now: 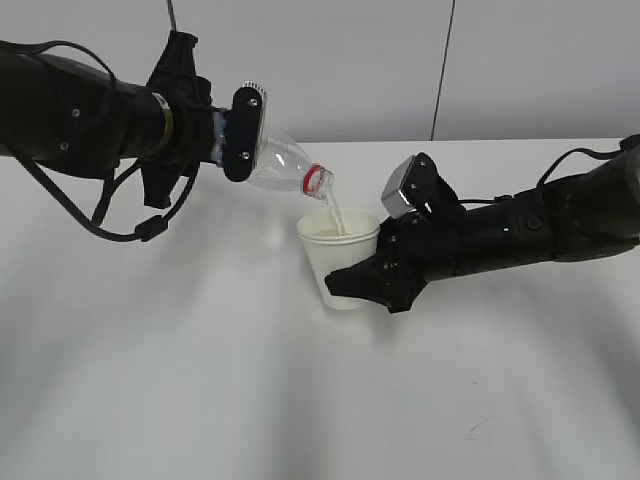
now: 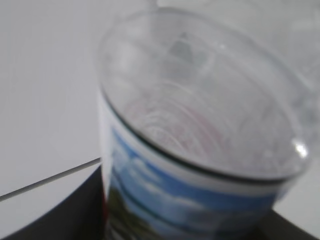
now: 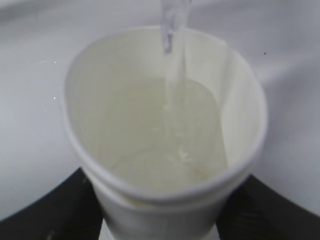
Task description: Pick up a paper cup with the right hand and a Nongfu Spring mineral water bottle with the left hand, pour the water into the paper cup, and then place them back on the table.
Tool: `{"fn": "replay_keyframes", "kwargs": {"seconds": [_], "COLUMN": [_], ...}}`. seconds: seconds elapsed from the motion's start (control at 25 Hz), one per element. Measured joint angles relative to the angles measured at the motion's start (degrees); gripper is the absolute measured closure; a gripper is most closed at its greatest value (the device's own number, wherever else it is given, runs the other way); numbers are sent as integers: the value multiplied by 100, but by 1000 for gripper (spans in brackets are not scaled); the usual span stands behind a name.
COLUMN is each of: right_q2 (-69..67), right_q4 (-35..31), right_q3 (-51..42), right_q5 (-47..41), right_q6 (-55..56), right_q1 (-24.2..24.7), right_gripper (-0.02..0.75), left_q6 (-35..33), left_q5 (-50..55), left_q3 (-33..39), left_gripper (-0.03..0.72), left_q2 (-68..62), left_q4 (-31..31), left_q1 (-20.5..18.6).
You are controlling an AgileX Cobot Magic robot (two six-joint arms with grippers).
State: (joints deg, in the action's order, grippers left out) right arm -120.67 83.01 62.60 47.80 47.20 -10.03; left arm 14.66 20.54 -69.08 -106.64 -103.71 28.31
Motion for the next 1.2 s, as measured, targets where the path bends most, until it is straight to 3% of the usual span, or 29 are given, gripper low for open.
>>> {"fn": "replay_keyframes", "kwargs": {"seconds": [1.2], "right_q2": [-9], "right_q4": [-156], "right_q3": [0], "right_q5": [-45], "right_q6": [-252], "right_q1": [0], "right_gripper": [300], "left_q6": [127], "left_q5": [88], "left_q3": [-37], "left_gripper": [330], "left_q2": [4], "left_q4": [0], "left_q1": [0]}}
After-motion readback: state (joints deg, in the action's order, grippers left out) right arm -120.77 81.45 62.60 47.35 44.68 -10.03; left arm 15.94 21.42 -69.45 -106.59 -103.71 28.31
